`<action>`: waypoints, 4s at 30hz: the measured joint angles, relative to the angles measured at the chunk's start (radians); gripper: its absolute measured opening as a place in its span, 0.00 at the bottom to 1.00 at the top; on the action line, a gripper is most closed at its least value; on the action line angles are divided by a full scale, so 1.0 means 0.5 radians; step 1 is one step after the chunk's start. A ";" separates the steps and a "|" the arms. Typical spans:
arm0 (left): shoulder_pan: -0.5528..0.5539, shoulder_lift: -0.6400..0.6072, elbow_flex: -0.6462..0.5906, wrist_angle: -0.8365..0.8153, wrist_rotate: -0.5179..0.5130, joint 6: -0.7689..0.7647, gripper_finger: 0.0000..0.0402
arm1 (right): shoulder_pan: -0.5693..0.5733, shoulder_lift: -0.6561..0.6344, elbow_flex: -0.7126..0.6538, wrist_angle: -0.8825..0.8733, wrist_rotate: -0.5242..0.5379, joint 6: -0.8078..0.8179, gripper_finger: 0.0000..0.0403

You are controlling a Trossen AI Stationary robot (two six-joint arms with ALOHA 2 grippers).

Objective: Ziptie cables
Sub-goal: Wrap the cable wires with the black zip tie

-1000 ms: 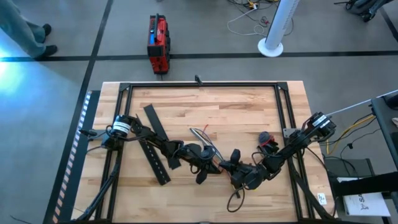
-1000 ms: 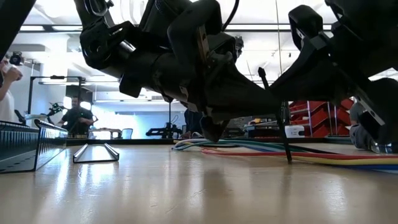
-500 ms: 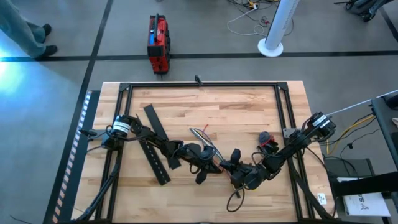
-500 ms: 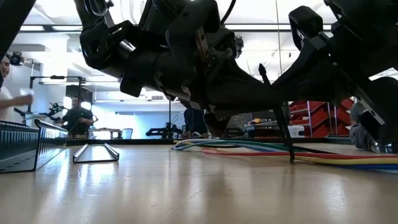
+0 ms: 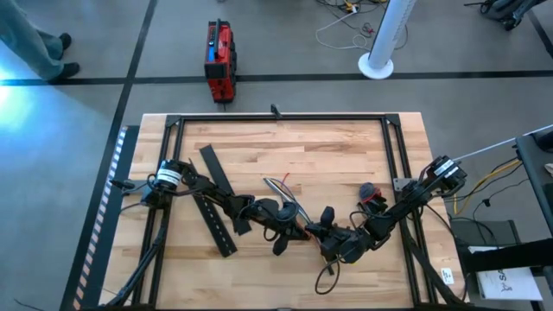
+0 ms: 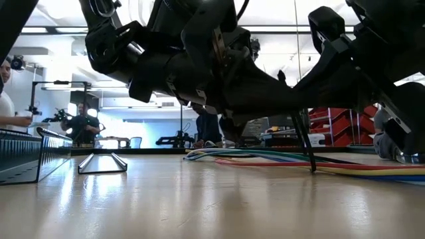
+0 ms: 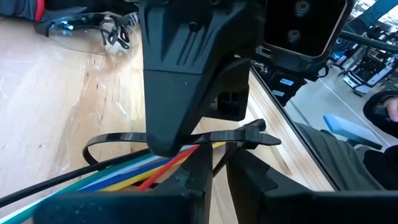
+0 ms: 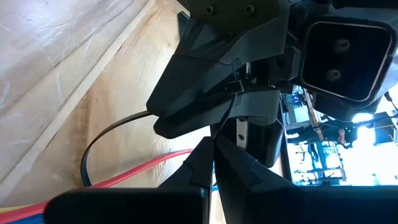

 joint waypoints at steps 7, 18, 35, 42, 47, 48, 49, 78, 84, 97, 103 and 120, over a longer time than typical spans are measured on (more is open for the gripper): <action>0.000 0.000 0.000 -0.031 0.000 0.000 0.05 | 0.000 0.000 0.000 0.001 0.000 -0.001 0.00; 0.001 -0.034 -0.001 -0.049 0.010 -0.078 0.01 | 0.014 0.000 0.052 0.002 0.008 -0.159 0.00; 0.001 -0.039 -0.019 -0.060 0.044 -0.106 0.00 | 0.044 0.000 0.108 -0.083 0.040 -0.263 0.00; 0.003 -0.039 -0.027 -0.059 0.034 -0.160 0.00 | 0.053 0.000 0.110 -0.077 0.088 -0.285 0.00; 0.005 -0.039 -0.031 -0.059 0.058 -0.195 0.00 | 0.067 0.000 0.141 -0.076 0.088 -0.320 0.00; 0.005 -0.039 -0.033 -0.060 0.065 -0.204 0.00 | 0.071 0.000 0.141 -0.079 0.089 -0.356 0.00; 0.005 -0.039 -0.036 -0.060 0.070 -0.219 0.00 | 0.076 0.000 0.141 -0.079 0.090 -0.386 0.00; 0.004 -0.040 -0.071 -0.076 0.138 -0.316 0.00 | 0.206 0.360 0.467 -0.099 0.477 -1.156 0.00; 0.003 -0.041 -0.076 -0.065 0.147 -0.319 0.00 | 0.244 0.359 0.491 -0.102 0.478 -1.155 0.00; 0.005 -0.041 -0.079 -0.065 0.155 -0.190 0.00 | 0.258 0.326 0.468 -0.130 0.543 -0.187 0.01; 0.010 -0.039 -0.082 -0.098 0.157 -0.154 0.00 | 0.259 0.223 0.472 -0.258 0.319 0.254 0.17; -0.067 -0.039 -0.082 -0.121 0.169 0.168 0.00 | 0.107 -0.462 0.470 -0.883 -0.609 1.098 0.44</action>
